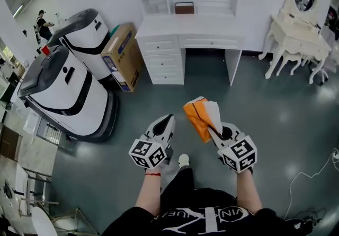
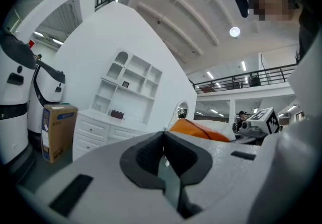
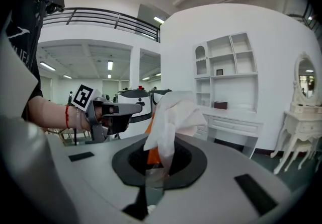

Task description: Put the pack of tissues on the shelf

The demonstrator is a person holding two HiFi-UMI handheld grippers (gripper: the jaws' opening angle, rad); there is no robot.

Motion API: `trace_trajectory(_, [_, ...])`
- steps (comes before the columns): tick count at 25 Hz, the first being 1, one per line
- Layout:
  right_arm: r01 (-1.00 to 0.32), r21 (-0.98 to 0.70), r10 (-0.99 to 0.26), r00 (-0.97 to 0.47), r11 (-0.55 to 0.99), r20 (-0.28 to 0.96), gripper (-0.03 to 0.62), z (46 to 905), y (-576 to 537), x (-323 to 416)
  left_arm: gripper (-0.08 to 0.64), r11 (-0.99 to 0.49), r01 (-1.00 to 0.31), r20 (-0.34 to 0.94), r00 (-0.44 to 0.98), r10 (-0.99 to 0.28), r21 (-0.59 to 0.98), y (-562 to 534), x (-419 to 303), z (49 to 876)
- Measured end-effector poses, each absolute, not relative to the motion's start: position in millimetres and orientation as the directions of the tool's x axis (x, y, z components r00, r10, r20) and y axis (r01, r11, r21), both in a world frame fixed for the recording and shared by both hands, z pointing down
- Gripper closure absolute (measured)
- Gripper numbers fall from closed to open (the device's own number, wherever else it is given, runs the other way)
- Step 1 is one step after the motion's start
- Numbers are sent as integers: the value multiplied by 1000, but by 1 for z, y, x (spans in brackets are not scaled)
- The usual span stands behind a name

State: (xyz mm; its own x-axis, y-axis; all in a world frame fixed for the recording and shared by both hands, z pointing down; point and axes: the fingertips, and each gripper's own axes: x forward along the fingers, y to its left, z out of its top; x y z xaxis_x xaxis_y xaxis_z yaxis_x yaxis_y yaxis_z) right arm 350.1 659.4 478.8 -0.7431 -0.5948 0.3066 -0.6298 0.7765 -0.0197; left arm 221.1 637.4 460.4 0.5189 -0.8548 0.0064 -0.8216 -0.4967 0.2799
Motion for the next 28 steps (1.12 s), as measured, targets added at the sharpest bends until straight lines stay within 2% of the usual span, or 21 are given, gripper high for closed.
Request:
trace_trajectory(7, [-640, -50, -598, -740, 766, 309, 577, 478, 571, 324, 554, -505, -807, 27, 538, -843, 305, 543, 197, 467])
trace_trajectory(17, [-668, -53, -625, -719, 742, 305, 577, 467, 440, 284, 554, -568, -759, -18, 594, -804, 319, 403, 167, 453])
trace_trajectory(28, [-647, -98, -593, -741, 757, 313, 576, 484, 373, 236, 554, -563, -761, -4, 593, -805, 323, 340, 123, 468])
